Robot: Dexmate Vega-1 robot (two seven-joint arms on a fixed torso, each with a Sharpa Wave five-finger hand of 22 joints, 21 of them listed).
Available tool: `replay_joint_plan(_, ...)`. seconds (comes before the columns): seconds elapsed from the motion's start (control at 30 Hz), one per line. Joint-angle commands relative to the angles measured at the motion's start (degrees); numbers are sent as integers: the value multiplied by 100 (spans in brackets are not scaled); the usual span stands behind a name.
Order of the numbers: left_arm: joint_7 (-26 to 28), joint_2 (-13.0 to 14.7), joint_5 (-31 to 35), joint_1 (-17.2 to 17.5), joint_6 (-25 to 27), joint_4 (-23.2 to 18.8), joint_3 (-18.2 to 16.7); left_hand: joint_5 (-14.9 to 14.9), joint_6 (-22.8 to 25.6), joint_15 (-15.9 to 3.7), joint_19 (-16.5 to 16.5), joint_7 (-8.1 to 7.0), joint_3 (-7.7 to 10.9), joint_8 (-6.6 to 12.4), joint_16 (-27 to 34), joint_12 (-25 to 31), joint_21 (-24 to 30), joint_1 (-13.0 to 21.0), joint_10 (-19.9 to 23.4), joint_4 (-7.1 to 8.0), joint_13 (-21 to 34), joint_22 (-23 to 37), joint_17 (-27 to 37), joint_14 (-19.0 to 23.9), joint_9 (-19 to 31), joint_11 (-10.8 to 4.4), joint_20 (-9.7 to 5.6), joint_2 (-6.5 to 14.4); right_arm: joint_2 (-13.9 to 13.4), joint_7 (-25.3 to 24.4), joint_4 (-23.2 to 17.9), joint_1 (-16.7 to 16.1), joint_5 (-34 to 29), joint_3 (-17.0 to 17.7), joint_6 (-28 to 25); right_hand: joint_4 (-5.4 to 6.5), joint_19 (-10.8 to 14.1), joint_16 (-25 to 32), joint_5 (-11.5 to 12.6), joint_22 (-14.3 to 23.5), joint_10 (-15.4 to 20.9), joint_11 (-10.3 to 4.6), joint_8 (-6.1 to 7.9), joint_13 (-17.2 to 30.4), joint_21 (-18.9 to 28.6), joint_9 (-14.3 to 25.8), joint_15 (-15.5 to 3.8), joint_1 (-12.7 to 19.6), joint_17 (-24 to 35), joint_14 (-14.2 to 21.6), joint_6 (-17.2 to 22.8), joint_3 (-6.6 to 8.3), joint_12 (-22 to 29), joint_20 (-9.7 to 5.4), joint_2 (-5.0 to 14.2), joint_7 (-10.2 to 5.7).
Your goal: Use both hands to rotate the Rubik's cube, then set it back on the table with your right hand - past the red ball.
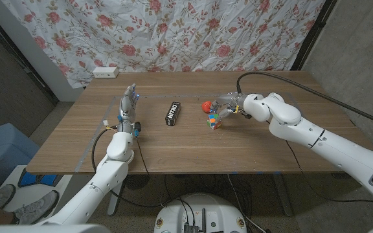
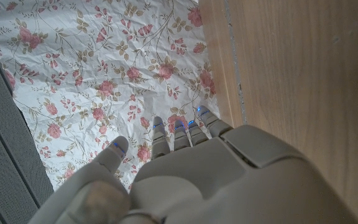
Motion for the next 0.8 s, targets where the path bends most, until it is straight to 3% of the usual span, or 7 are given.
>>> replay_joint_plan(0.03, -125, -18, -78, -96, -89, 182, 17, -1, 44, -15, 50, 13, 38, 36, 10, 47, 31, -1, 71, 10, 10, 4, 15, 19, 14, 3, -25, 447, 75, 448, -43, 181, 47, -118, -115, 33, -136, -144, 125, 21, -423, 87, -199, -18, -20, 9, -188, -131, 24, -223, -425, 34, -18, 49, -90, 55)
replay_joint_plan(0.23, -199, -6, -122, -127, -118, 248, 17, -1, 53, -17, 56, 24, 40, 33, 7, 43, 28, -1, 74, 11, 11, 4, 15, 24, 15, 0, -28, 450, 74, 624, -55, 258, 63, -167, -127, 85, -287, -269, 246, 21, -832, 226, -383, -73, -24, 8, -42, -329, 59, -443, -813, -18, -11, 93, -190, 129)
replay_joint_plan(0.4, -265, -14, -142, -199, -161, 352, 24, 0, 59, -20, 58, 25, 42, 31, 3, 39, 24, 0, 72, 11, 11, 4, 15, 23, 15, -4, -29, 452, 77, 769, -50, 310, 122, -190, -132, 243, -659, -389, 403, 23, -1193, 426, -538, -123, -58, 4, 198, -765, 120, -729, -1164, -172, 7, 317, -259, 236)
replay_joint_plan(0.53, -357, 1, -174, -265, -176, 422, 33, 0, 63, -22, 58, 29, 43, 29, -1, 34, 21, 0, 68, 10, 11, 4, 15, 20, 15, -11, -27, 453, 70, 735, -70, 292, 152, -173, -159, 297, -806, -447, 465, 22, -1404, 493, -593, -146, -55, 0, 310, -944, 146, -868, -1321, -233, 5, 409, -276, 283)
replay_joint_plan(0.8, -545, 66, -268, -371, -148, 524, 33, 1, 66, -24, 63, 33, 46, 23, -4, 28, 16, 2, 67, 10, 11, 4, 15, 24, 16, -13, -30, 455, -11, 706, -97, 277, 254, -136, -83, 373, -898, -535, 520, 23, -1750, 606, -602, -187, -32, -5, 440, -1198, 179, -1085, -1401, -328, -13, 439, -297, 309)
